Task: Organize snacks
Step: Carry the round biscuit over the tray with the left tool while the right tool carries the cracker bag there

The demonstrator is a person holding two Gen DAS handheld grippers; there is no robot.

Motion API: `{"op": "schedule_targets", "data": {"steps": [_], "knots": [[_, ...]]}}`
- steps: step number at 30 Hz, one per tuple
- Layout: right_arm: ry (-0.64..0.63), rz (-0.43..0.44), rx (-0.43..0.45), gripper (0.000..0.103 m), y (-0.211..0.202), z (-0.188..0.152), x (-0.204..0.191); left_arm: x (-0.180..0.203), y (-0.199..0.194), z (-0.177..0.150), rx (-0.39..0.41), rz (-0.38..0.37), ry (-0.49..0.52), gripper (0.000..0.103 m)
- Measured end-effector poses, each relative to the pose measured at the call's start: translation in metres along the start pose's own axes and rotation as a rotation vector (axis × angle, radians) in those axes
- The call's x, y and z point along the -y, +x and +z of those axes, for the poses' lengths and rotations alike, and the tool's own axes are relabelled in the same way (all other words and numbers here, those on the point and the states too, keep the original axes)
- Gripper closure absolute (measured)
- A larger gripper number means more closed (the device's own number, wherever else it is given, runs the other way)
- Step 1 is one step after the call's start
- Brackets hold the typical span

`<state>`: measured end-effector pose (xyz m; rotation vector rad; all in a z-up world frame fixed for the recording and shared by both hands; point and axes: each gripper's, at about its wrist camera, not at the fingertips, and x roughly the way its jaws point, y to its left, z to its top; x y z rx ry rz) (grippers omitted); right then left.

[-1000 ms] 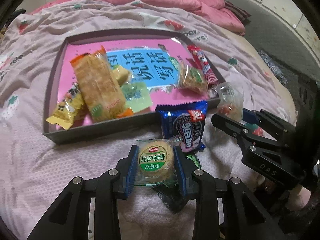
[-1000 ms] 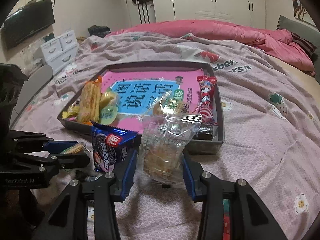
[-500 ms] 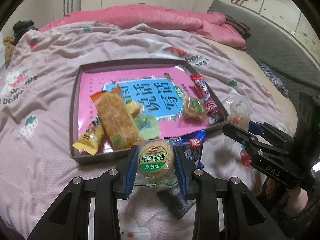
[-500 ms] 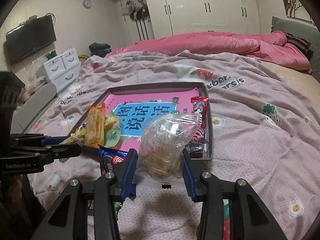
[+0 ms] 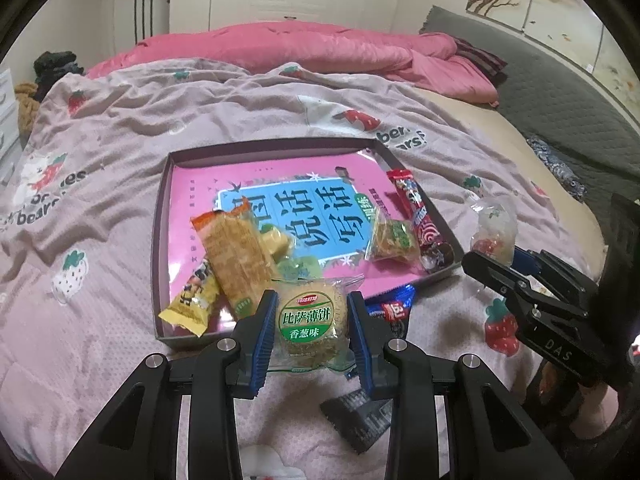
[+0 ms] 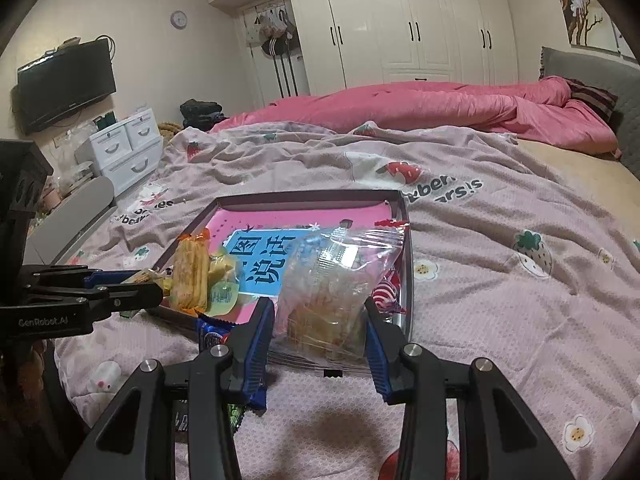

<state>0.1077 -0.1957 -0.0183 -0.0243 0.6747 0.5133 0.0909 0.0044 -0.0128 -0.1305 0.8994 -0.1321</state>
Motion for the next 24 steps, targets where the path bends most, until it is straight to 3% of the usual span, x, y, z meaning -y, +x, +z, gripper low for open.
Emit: {"op": "schedule_targets", "data": {"steps": [24], "knots": [[0.043, -0.038, 0.059, 0.059, -0.001, 0.014, 0.025, 0.008, 0.009, 0.033, 0.057, 0.011, -0.001, 0.067]]}}
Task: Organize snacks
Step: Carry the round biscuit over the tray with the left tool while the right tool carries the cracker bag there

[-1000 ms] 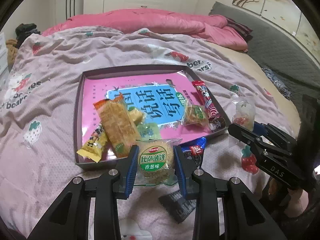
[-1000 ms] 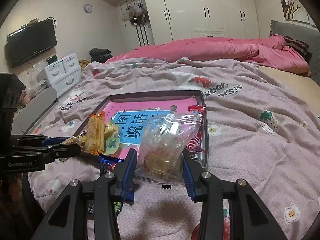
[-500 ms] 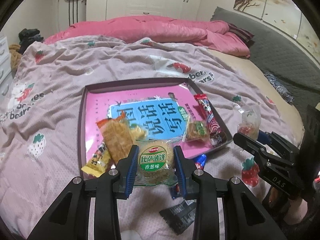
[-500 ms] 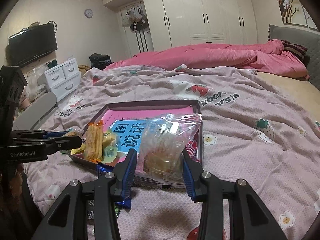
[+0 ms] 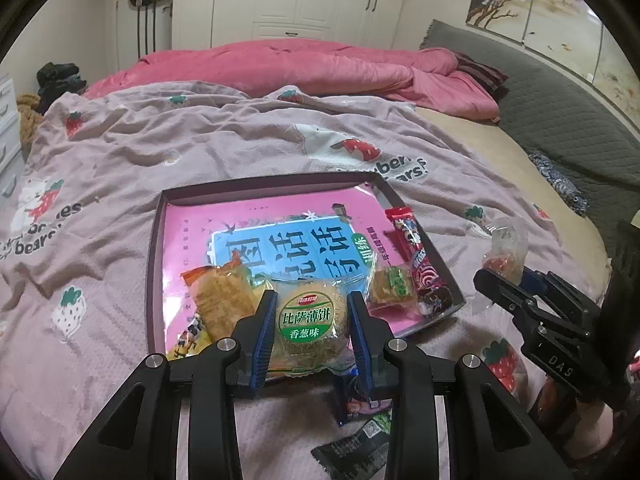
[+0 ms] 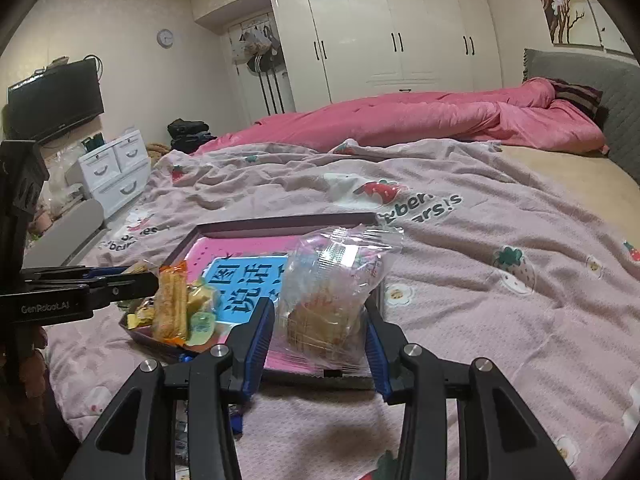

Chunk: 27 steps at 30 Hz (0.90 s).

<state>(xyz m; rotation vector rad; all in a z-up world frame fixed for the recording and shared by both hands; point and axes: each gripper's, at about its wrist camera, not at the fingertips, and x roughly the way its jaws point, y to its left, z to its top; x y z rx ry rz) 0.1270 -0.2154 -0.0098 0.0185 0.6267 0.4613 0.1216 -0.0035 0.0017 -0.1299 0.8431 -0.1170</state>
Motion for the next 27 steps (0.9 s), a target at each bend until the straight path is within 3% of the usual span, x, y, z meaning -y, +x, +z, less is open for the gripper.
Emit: {"op": "schedule_targets", "data": {"steps": [27], "knots": [[0.004, 0.014, -0.005, 0.059, 0.029, 0.012, 0.009, 0.015, 0.063, 0.009, -0.05, 0.022, 0.025, 0.067]]}}
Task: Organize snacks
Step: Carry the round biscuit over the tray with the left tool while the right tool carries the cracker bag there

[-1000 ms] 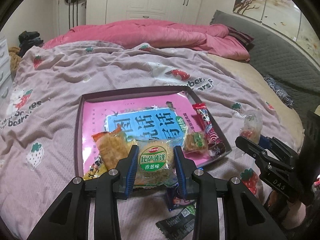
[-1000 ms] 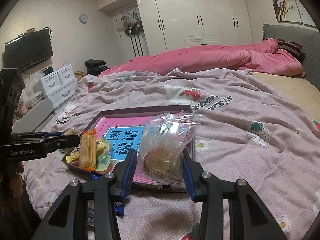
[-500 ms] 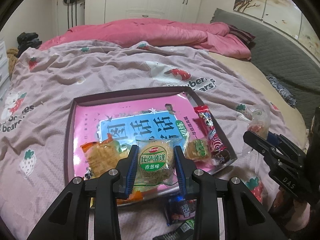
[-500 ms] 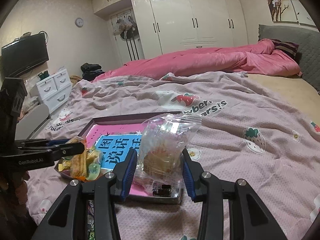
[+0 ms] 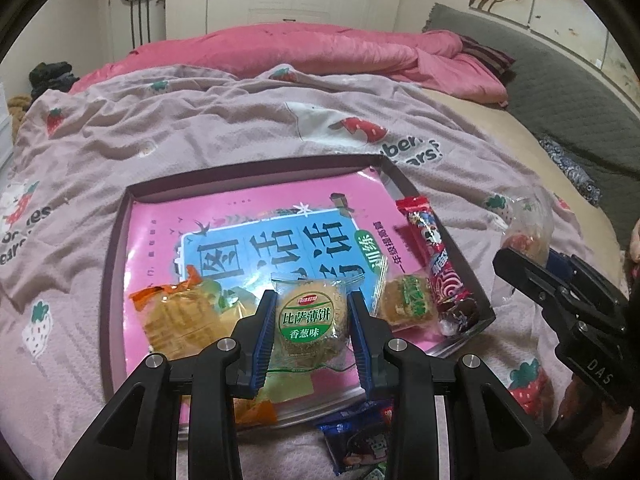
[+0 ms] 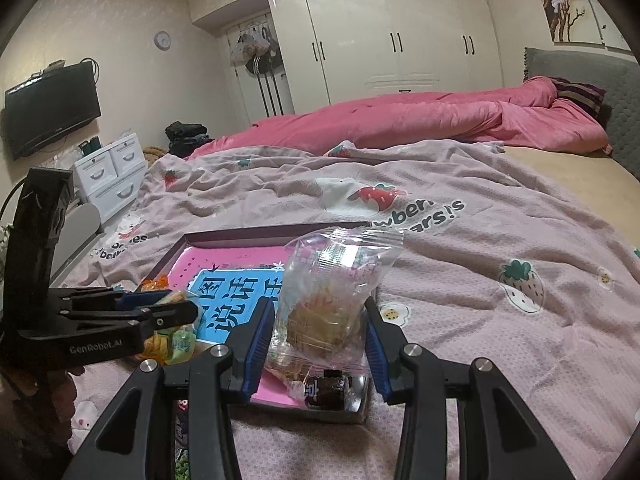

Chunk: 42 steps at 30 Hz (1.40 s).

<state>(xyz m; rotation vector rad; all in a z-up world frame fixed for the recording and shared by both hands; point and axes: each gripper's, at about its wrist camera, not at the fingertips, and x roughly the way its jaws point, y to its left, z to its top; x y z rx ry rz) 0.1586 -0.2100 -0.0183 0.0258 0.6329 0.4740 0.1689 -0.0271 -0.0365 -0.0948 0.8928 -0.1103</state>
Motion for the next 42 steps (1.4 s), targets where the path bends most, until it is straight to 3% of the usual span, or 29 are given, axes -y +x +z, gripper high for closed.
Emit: {"op": "schedule_targets", "data": {"steps": [27, 42], "knots": [[-0.095, 0.045, -0.122, 0.059, 0.039, -0.016, -0.018, 0.005, 0.034, -0.005, -0.046, 0.0, 0.027, 0.067], [-0.105, 0.069, -0.118, 0.059, 0.039, -0.017, -0.021, 0.006, 0.035, -0.008, -0.053, 0.006, 0.034, 0.067]]}}
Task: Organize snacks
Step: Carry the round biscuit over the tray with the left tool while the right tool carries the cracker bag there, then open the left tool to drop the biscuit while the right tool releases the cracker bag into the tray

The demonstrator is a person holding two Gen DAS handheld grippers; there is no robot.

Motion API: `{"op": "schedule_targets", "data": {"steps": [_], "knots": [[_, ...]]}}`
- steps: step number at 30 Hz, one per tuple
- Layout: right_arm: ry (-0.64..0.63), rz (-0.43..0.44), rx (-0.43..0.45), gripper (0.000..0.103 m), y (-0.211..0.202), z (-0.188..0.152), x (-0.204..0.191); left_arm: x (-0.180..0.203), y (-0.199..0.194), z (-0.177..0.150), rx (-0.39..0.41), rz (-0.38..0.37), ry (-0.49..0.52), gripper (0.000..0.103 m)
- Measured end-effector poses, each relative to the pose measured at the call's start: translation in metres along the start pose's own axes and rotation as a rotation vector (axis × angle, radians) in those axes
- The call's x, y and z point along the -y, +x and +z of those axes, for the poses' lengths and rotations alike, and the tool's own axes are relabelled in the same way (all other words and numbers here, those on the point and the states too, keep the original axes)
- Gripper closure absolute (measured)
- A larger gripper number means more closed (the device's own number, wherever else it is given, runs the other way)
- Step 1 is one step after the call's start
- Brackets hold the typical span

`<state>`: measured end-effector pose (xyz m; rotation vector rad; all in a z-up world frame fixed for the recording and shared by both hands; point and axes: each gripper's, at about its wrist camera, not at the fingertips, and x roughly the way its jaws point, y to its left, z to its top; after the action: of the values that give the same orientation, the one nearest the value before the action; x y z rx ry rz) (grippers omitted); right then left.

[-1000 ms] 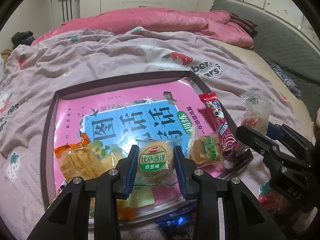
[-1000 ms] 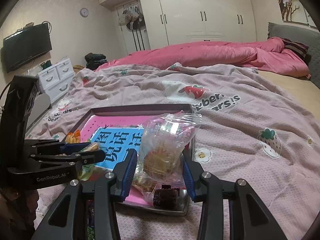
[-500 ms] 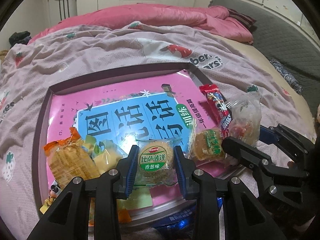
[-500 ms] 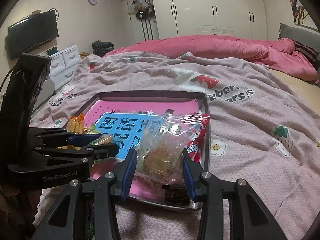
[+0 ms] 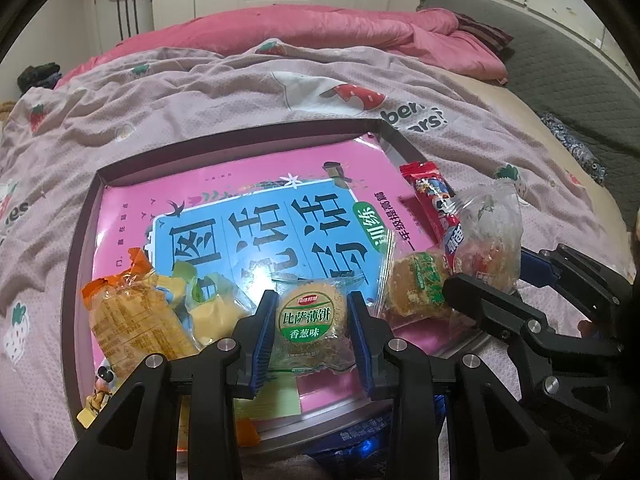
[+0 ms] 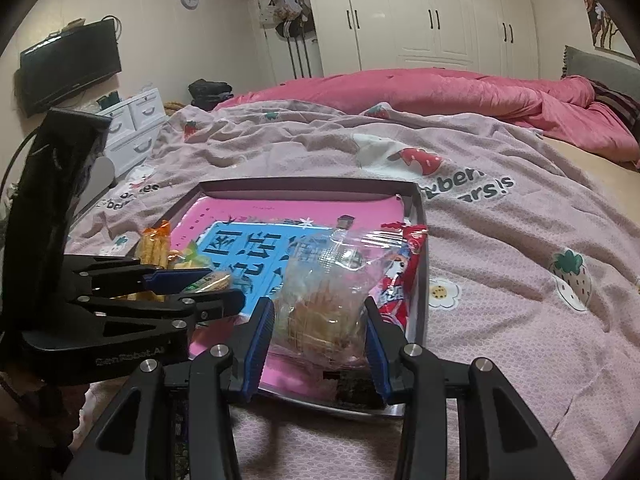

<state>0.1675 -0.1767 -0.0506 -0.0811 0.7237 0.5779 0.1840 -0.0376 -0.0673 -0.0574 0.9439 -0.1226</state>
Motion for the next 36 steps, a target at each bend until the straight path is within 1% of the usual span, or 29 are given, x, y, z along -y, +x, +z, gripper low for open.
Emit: {"op": "schedule_targets", "data": {"steps": [9, 29, 36], "knots": [[-0.015, 0.002, -0.029, 0.059, 0.0057, -0.0028, -0.0045, -0.0008, 0.0002, -0.0002, -0.002, 0.0, 0.001, 0.067], [0.011, -0.014, -0.034, 0.059, 0.006, -0.002, 0.0015, -0.0001, -0.0015, 0.0002, 0.001, -0.003, 0.005, 0.067], [0.024, -0.012, -0.031, 0.055, 0.0039, -0.0011, 0.004, 0.0004, -0.0024, 0.0002, -0.004, -0.001, 0.0, 0.067]]}}
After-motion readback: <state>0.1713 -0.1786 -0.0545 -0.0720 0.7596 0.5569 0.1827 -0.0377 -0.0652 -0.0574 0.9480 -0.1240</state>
